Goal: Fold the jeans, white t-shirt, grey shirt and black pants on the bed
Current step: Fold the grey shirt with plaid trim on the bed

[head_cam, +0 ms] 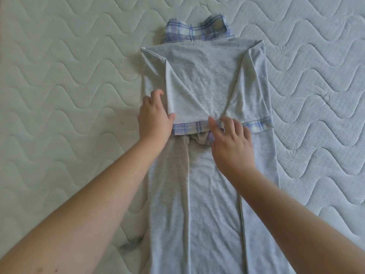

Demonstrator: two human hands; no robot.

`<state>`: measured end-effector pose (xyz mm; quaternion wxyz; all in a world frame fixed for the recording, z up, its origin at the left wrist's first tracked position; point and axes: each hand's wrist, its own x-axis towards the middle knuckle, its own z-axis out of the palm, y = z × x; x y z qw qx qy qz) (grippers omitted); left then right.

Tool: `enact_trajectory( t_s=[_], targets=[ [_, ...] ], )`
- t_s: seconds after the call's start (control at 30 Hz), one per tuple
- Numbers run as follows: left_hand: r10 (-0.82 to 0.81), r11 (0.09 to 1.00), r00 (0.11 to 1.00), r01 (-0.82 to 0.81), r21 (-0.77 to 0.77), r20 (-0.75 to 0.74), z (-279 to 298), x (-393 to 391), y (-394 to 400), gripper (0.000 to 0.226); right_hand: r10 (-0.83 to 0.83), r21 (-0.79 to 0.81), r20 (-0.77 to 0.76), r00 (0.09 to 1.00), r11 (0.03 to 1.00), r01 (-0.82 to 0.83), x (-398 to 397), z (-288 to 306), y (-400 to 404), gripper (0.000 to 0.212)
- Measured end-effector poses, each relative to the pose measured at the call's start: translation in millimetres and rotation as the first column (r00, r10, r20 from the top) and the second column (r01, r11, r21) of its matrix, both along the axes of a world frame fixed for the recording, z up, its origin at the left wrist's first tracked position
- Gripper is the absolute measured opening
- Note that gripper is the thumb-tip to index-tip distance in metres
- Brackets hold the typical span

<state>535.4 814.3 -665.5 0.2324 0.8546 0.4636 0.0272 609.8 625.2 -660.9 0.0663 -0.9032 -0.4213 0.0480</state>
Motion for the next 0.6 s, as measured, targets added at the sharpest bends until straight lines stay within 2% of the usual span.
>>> enact_trajectory(
  t_s=[0.03,0.07,0.1,0.17,0.23,0.27,0.33,0.4,0.5,0.6],
  targets=[
    [-0.067,0.982,0.998,0.064,0.180,0.014,-0.7,-1.8,-6.1,0.051,0.018,0.070,-0.015,1.000,0.997,-0.017,-0.8,-2.7,3.7,0.052],
    [-0.140,0.939,0.989,0.116,0.323,0.050,-3.3,-2.4,-12.9,0.049,0.047,0.071,-0.062,0.997,0.997,-0.042,-1.6,-5.9,7.2,0.052],
    [-0.221,0.903,0.972,0.171,0.395,0.085,-7.9,-2.0,-19.7,0.049,0.076,0.014,-0.116,0.990,0.997,-0.075,-2.8,-9.8,9.4,0.053],
    [-0.365,0.871,0.931,0.335,0.360,0.016,-21.0,-4.9,-36.2,0.054,0.114,-0.133,-0.182,0.977,0.981,-0.139,-5.0,-21.7,6.1,0.054],
    [-0.453,0.838,0.868,0.493,0.235,-0.204,-39.1,-16.5,-52.8,0.059,0.136,-0.155,-0.176,0.975,0.974,-0.164,-3.9,-30.3,-4.7,0.055],
    [-0.461,0.827,0.845,0.519,0.213,-0.269,-47.0,-22.6,-56.0,0.061,0.140,-0.123,-0.165,0.976,0.979,-0.161,-2.7,-31.0,-9.8,0.055],
    [-0.444,0.832,0.853,0.506,0.228,-0.275,-48.7,-28.2,-55.9,0.062,0.088,-0.032,-0.130,0.988,0.995,-0.093,0.4,-29.7,-26.6,0.057],
    [-0.430,0.835,0.883,0.468,0.289,-0.188,-41.7,-28.1,-57.7,0.061,-0.015,0.001,-0.130,0.991,1.000,0.015,0.7,-28.9,-56.6,0.060],
    [-0.388,0.857,0.919,0.387,0.339,-0.070,-36.4,-45.8,-85.7,0.060,0.003,-0.093,-0.179,0.984,0.995,-0.020,-18.0,-32.9,-114.0,0.063],
    [-0.233,0.932,0.967,0.253,0.259,-0.105,-41.0,-90.2,-140.7,0.062,0.015,-0.155,-0.200,0.980,0.987,-0.047,-47.5,-40.5,-152.6,0.065]
  ],
)
